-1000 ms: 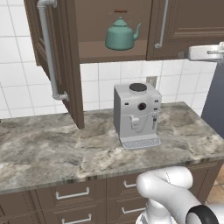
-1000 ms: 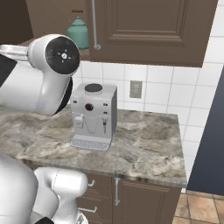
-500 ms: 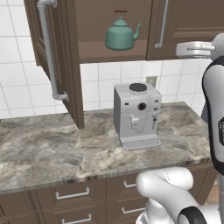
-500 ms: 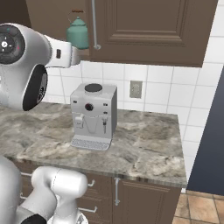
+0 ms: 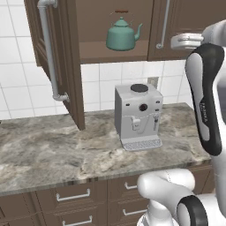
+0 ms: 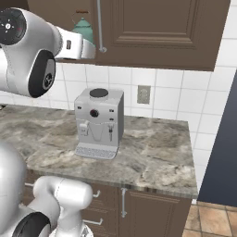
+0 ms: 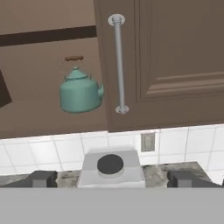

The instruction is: Open the cabinet, pick the kettle from the cabinet, and place it in the sink.

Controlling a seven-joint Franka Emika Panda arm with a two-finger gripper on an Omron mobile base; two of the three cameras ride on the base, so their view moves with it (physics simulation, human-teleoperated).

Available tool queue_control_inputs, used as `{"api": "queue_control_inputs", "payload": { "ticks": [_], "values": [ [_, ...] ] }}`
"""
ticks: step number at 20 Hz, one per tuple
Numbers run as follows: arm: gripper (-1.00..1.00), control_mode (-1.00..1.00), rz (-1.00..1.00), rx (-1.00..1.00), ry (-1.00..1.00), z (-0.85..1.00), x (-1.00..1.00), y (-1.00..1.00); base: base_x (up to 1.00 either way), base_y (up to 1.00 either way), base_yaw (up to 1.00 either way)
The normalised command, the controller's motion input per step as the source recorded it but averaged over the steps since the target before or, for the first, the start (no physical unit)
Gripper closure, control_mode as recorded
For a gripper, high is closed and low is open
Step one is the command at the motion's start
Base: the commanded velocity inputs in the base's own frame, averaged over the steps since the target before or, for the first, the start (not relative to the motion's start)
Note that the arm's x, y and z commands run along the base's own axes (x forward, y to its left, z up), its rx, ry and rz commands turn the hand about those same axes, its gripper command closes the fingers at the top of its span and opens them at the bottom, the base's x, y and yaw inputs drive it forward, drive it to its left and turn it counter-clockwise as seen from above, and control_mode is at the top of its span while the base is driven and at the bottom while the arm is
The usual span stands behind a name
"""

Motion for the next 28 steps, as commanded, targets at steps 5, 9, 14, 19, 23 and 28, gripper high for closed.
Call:
{"api": "queue_control_inputs", "payload": {
  "ticks": [5, 9, 14, 19, 23, 28],
  "values": [
    [-1.0, -1.0, 0.0, 0.0, 0.02, 0.07, 0.47, -0.09, 0.0, 0.0, 0.0],
    [-1.0, -1.0, 0.0, 0.0, 0.0, 0.09, 0.48, -0.11, 0.0, 0.0, 0.0],
    [-1.0, -1.0, 0.0, 0.0, 0.0, 0.06, 0.44, -0.03, 0.0, 0.0, 0.0],
    [-1.0, -1.0, 0.0, 0.0, 0.0, 0.01, 0.52, -0.02, 0.0, 0.0, 0.0],
    [-1.0, -1.0, 0.0, 0.0, 0.0, 0.01, 0.48, -0.04, 0.0, 0.0, 0.0],
    [-1.0, -1.0, 0.0, 0.0, 0.0, 0.0, 0.47, -0.05, 0.0, 0.0, 0.0]
  ]
}}
